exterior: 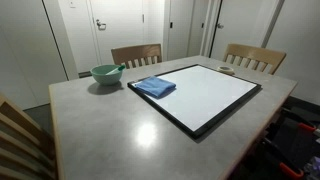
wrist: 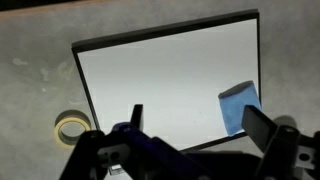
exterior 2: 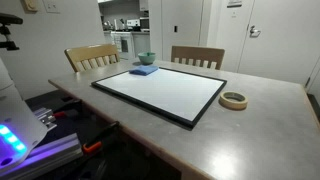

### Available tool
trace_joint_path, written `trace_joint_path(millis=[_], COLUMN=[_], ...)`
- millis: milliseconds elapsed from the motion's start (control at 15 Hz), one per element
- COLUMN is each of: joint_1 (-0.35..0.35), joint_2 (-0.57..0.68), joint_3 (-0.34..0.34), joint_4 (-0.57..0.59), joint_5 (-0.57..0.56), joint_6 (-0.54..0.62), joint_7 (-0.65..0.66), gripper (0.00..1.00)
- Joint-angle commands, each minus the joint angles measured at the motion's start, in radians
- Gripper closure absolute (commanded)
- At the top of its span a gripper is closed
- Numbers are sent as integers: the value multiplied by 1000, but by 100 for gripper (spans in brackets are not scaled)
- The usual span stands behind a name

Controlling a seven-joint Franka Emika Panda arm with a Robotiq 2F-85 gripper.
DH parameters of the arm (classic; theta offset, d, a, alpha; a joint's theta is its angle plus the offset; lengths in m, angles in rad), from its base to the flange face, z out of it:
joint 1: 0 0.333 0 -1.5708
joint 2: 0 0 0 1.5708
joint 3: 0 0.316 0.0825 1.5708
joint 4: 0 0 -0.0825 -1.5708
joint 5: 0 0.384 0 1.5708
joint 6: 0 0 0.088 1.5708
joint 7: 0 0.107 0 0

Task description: Use the blue cloth to wipe the board

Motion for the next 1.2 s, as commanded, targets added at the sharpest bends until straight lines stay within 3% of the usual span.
trace_joint_path(millis=[0,400,1133], joint_1=[-34,-35,-14], joint_2=[5,42,279], joint_3=[29,43,138], joint_4=[3,23,164], joint_5=[8,-5,-16], joint_6=[-3,20,57], joint_7=[-8,-4,-9], gripper=[0,0,0])
